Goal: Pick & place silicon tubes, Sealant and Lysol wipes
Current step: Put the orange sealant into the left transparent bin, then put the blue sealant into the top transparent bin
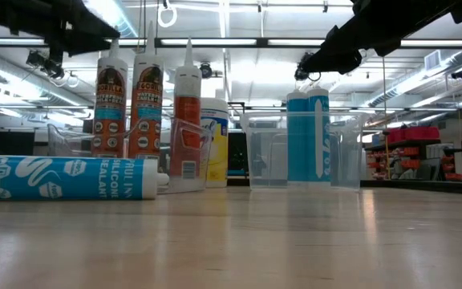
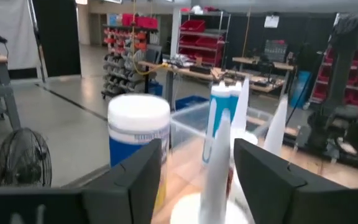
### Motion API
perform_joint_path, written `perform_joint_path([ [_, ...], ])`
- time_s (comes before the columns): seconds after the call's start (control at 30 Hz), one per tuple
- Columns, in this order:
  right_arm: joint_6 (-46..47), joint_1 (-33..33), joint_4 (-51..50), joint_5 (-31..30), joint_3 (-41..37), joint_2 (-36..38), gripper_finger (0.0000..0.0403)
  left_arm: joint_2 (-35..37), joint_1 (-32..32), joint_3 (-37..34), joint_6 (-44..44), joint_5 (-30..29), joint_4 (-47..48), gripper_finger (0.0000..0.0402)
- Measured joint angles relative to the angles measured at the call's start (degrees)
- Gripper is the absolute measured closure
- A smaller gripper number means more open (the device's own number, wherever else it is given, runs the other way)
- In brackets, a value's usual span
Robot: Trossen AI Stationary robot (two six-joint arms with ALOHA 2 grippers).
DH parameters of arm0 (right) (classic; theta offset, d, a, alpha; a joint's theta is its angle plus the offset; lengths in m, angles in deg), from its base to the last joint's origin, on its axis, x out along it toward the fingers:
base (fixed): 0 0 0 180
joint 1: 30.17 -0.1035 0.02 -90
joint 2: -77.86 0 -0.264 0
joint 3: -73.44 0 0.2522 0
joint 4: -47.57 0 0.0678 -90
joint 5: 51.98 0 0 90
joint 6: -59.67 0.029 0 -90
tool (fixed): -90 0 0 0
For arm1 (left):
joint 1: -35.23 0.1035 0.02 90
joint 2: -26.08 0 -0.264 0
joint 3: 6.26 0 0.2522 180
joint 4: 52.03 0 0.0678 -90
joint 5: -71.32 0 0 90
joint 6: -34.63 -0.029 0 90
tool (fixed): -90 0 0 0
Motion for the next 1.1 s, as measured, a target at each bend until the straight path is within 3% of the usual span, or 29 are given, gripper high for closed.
perform_joint_path([
  [0.47, 0.0, 0.02, -0.09, 0.0, -0.01, 0.0, 0.0143, -0.04, -0.66, 12.48, -9.55, 1.38, 2.55, 0.0188],
  [0.67, 0.75, 0.0, -0.21, -0.01, -0.02, 0.0, 0.0143, -3.96, -3.97, 18.34, -11.65, 1.73, 5.81, 0.0188],
  [0.9, 1.1, 0.0, -0.33, -0.89, -0.02, 0.0, 0.0143, -16.92, -7.11, 29.69, -7.46, 1.73, 19.02, 0.0188],
  [1.1, 1.71, 0.0, -0.31, -1.53, -0.02, 0.0, 0.0143, -30.09, -9.72, 42.53, 6.47, 1.96, 42.82, 0.0188],
])
